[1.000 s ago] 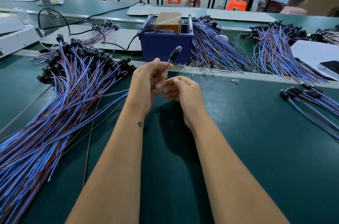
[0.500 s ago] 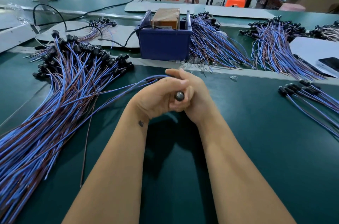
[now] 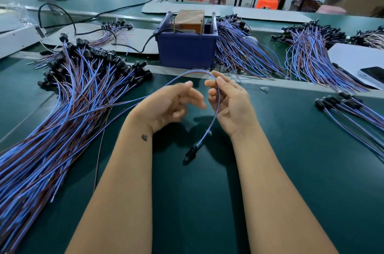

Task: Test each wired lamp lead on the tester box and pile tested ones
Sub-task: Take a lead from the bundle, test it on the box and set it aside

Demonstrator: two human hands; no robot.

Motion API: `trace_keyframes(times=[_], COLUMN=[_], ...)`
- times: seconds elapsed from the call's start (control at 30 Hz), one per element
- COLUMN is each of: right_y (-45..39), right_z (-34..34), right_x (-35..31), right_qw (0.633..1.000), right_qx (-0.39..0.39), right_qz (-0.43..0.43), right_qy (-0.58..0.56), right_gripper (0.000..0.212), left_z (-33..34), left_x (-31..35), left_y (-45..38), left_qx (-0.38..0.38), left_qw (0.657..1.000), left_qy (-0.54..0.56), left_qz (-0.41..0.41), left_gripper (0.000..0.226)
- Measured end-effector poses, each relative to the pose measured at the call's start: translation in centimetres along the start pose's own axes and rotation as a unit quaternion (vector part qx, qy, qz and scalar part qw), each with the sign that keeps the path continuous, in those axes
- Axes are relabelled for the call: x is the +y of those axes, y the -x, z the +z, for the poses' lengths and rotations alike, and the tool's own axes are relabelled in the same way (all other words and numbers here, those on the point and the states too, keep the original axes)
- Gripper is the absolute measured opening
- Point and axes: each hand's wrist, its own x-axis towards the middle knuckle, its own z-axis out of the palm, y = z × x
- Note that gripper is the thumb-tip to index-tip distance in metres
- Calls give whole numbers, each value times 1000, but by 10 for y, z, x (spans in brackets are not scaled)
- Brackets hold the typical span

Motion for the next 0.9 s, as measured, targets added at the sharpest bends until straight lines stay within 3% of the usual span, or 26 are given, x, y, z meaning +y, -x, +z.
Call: trace_keyframes(times=[0.1, 0.23, 0.43, 0.7, 0.9], right_y=[0, 2, 9, 8, 2], right_z=[-1, 3, 16, 15, 12], right_x=[0, 7, 17, 20, 23], right_qw=[1000, 979, 920, 927, 947], right_qx=[-11, -28, -83, -89, -18], right_qz=[9, -9, 17, -20, -45], right_qy=[19, 203, 382, 364, 317], right_gripper=[16, 13, 19, 21, 14], left_z=[-1, 6, 12, 23, 27], left_x=[0, 2, 1, -5, -10], left_y=[-6, -10, -12, -19, -24], left_qx=[149, 207, 233, 213, 197], left_qw=[987, 960, 942, 963, 971], left_qy=[60, 134, 93, 60, 24], left_qz=[32, 133, 222, 155, 129], left_gripper=[36, 30, 22, 25, 25])
